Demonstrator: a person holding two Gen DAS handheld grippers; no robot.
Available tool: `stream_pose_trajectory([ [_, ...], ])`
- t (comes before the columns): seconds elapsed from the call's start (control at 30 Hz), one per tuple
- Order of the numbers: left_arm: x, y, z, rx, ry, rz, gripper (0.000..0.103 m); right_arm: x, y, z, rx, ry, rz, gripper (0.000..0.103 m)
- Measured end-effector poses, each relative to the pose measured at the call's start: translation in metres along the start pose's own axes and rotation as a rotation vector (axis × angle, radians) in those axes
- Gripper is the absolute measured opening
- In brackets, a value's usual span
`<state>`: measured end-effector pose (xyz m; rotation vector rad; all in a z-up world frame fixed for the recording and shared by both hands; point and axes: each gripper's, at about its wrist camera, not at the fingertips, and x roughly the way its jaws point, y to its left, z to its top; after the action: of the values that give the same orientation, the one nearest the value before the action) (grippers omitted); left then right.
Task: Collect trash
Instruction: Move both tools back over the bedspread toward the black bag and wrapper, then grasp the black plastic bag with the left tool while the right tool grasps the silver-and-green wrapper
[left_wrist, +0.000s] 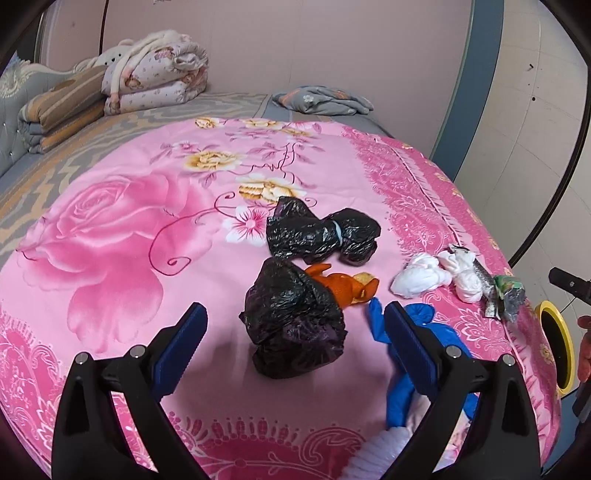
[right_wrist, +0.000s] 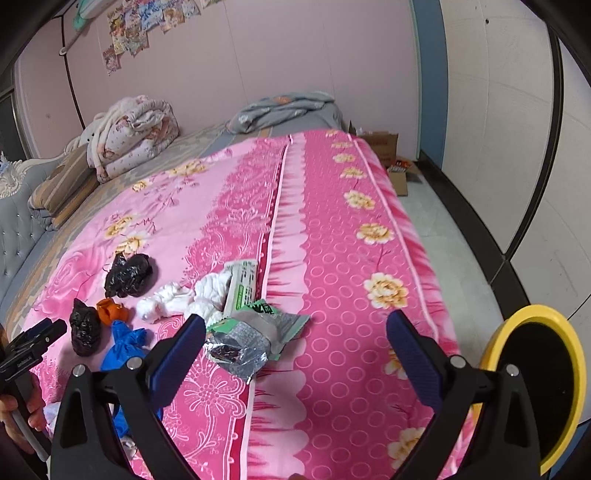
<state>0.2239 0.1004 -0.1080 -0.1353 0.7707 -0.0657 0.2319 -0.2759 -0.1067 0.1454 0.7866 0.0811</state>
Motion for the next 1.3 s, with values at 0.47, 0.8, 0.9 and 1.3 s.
stream_pose_trajectory([
  [0.47,0.032,0.012,-0.007,-0.049,0.028,-0.042,0.091,0.052,0.007,-0.008,0.028,0.088,0.052,0.092],
  [0.8,0.046,0.010,-0.010,-0.039,0.057,-0.090,0.058,0.068,0.017,-0.016,0.010,0.130,0.095,0.074],
  [0.9,0.048,0.009,-0.011,-0.034,0.065,-0.102,0.049,0.069,0.018,-0.016,0.006,0.130,0.103,0.066],
  [1.3,0.040,0.010,-0.012,-0.038,0.031,-0.118,0.037,0.069,0.017,-0.021,-0.001,0.138,0.130,0.044],
])
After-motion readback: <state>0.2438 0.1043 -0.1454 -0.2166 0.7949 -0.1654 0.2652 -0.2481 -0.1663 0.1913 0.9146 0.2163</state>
